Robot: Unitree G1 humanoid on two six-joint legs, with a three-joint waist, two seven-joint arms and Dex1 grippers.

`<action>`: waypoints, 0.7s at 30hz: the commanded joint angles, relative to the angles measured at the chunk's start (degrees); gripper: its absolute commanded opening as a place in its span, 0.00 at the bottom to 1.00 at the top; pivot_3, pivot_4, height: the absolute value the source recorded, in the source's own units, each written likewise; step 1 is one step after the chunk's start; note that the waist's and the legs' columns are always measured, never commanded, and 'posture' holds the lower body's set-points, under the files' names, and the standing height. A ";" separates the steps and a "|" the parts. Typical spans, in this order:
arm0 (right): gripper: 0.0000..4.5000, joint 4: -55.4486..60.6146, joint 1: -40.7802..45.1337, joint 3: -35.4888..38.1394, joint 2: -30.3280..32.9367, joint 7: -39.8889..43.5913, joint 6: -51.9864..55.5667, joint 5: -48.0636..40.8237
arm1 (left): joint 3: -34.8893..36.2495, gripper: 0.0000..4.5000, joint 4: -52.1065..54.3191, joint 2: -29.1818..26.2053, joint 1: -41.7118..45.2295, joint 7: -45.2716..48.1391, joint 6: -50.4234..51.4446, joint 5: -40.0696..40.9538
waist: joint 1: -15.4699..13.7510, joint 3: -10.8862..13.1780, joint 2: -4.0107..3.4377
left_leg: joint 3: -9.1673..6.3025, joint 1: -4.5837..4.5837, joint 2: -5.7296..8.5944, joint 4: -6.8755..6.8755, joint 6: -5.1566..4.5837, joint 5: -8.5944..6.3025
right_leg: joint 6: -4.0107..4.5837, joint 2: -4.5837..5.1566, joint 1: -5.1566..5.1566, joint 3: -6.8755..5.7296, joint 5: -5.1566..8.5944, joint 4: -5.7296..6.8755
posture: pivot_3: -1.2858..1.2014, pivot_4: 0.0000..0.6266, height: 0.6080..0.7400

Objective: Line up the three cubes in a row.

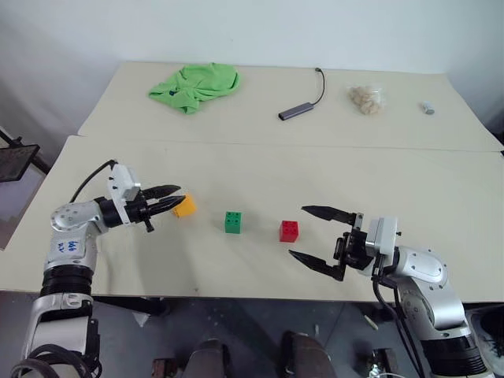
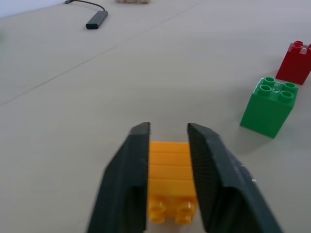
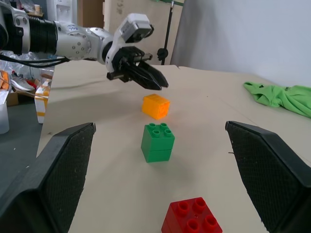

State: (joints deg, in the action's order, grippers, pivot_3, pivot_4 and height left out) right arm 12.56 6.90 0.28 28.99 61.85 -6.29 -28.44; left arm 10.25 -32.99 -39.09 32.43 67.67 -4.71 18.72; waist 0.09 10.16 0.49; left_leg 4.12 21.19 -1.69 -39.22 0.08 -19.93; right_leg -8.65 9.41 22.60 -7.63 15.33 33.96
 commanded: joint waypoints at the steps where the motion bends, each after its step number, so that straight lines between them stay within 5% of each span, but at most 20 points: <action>1: 1.00 0.59 -0.38 0.60 -0.34 -0.07 -1.09 -0.35 | 1.39 0.56 -0.73 -1.49 -0.81 1.22 -3.74 0.02 | 0.01 0.00 0.00 | 0.00 -0.01 0.00 0.01 0.00 0.00 | 0.00 0.00 0.00 0.00 0.00 0.00 | 0.52 0.24 1.00; 7: 1.00 0.81 -0.59 0.50 -0.61 -0.30 -0.94 -0.16 | 1.03 0.99 -0.60 0.40 -2.85 -1.30 -4.15 -0.21 | -0.22 0.00 0.00 | 0.00 0.01 0.00 0.00 0.00 0.00 | 0.00 0.00 -0.01 0.01 0.00 0.00 | 0.52 0.24 1.00; 18: 1.00 0.63 0.37 0.61 -0.06 0.26 -0.30 -0.38 | -1.10 1.00 -9.68 1.93 1.10 -1.95 -2.88 -2.91 | -0.03 0.00 0.00 | 0.01 0.00 0.00 0.00 0.00 0.00 | 0.00 0.00 0.00 0.00 0.00 0.00 | 0.52 0.24 1.00; 21: 1.00 0.76 0.30 0.66 -0.06 0.15 -0.31 -0.33 | -1.49 0.79 -10.46 1.86 1.55 -1.34 -3.37 -3.51 | -0.01 0.00 0.00 | 0.01 0.00 0.01 0.00 0.00 0.00 | 0.00 0.00 0.00 0.00 0.00 0.00 | 0.52 0.24 1.00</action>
State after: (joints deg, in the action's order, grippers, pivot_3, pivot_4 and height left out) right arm 12.51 7.08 0.28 28.66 61.89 -6.23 -28.17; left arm 8.69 -43.77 -36.69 33.15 65.92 -7.11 15.37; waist 0.08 10.16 0.49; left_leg 4.14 21.20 -1.69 -39.22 0.07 -19.93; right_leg -8.65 9.41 22.60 -7.63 15.33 33.96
